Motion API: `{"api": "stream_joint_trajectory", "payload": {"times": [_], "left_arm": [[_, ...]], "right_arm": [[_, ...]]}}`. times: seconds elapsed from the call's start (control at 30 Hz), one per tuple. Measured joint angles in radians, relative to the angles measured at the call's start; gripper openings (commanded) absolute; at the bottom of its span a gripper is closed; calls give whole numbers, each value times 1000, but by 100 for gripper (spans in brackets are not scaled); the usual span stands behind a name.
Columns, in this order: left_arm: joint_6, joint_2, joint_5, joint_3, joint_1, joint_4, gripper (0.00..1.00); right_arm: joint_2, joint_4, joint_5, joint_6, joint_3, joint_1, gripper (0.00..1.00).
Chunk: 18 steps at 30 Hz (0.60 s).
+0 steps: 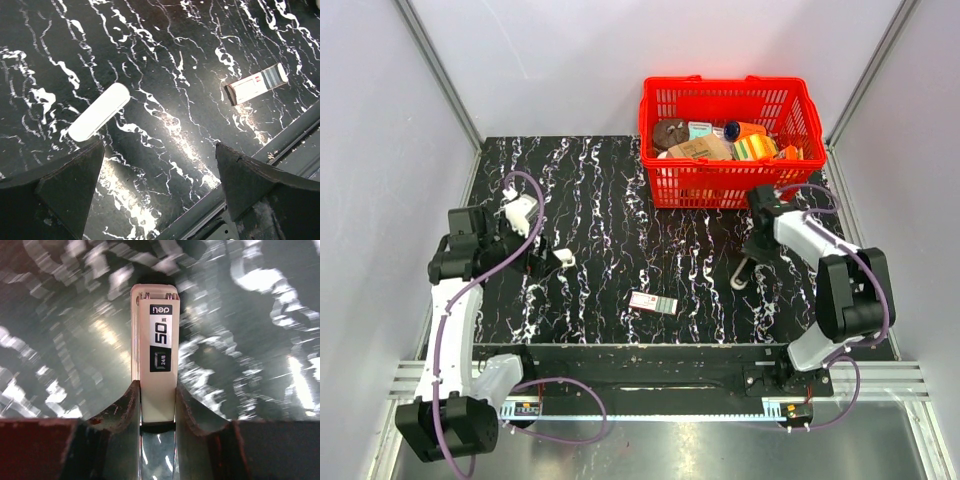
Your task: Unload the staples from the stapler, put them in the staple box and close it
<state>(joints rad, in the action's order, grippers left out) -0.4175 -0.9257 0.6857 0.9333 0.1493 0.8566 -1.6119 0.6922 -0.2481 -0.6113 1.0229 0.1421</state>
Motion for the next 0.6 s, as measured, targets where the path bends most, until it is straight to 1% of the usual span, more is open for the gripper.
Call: {"api": "stream_joint_trajectory", "payload": {"times": [0.13,0.3,0.4,0.6], "left_arm": [[26,-24,12,-16,-62,-37,98],[42,-70,17,-28,-140,-92,97],[48,-111,17,-29,-177,-119,99],[43,-198,18,-46,-230,-152,99]], "right_arm": [[16,-1,58,-70,43,198,0],[11,-18,102,-137,178,376,0],[6,-64,115,-171,249,436,0],[-12,-169,143,-226,296,504,0]]}}
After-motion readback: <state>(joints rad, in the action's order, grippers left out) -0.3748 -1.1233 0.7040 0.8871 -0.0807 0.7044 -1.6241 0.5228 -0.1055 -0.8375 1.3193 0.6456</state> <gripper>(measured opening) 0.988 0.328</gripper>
